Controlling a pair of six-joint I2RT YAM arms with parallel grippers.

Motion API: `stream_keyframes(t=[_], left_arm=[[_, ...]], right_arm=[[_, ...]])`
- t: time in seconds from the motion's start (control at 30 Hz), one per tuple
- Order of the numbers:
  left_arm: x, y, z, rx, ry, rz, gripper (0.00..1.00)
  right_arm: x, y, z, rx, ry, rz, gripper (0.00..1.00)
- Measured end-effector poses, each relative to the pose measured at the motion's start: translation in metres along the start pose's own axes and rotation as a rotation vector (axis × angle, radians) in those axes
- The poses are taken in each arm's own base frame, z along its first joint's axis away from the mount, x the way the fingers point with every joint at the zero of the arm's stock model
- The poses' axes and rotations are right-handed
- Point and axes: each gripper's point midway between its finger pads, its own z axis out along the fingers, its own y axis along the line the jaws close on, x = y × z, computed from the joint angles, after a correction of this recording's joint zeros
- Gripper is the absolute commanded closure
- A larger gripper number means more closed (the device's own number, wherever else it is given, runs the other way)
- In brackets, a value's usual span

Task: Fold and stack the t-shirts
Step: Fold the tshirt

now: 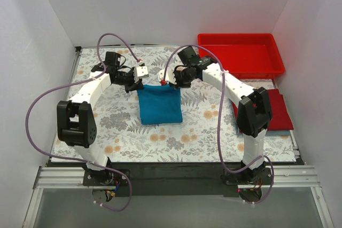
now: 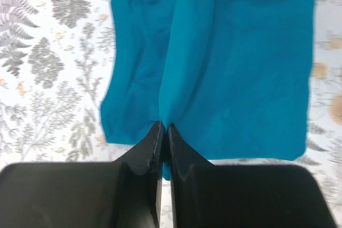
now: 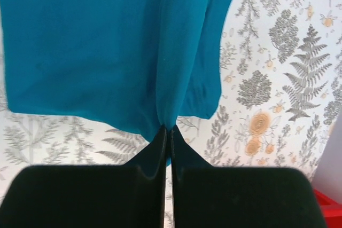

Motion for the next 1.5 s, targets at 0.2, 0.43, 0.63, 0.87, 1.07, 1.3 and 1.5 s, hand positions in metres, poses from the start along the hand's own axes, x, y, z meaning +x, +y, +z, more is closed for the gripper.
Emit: stream_keyframes(t=[0.2, 0.43, 0.63, 0.87, 1.07, 1.3, 1.5], left_arm=[[0.024, 0.035, 0.024, 0.003, 0.002, -0.025, 1.00], [0.072, 0.058, 0.069, 0.020, 0.025, -0.108, 0.98], [0.096, 0.058, 0.086, 0.029, 0.050, -0.131, 0.97], [0.088, 0.006, 0.077, 0.078, 0.035, -0.105, 0.97], [0.065, -0.054, 0.049, 0.128, 0.002, -0.072, 0.97], [0.066, -0.092, 0.029, 0.150, 0.006, -0.046, 0.96], [0.080, -0.092, 0.025, 0.132, 0.010, -0.072, 0.96]], right_arm=[[0.027, -0.039, 0.029, 0.010, 0.013, -0.012, 0.99], [0.086, -0.056, 0.091, -0.038, 0.052, 0.031, 0.99], [0.095, -0.054, 0.106, -0.046, 0.053, 0.041, 0.99], [0.081, 0.001, 0.089, -0.109, 0.041, 0.121, 0.99], [0.035, 0.083, 0.055, -0.227, 0.028, 0.205, 0.99], [0.006, 0.113, 0.044, -0.283, -0.006, 0.344, 0.99], [0.012, 0.099, 0.055, -0.299, -0.016, 0.496, 0.99]])
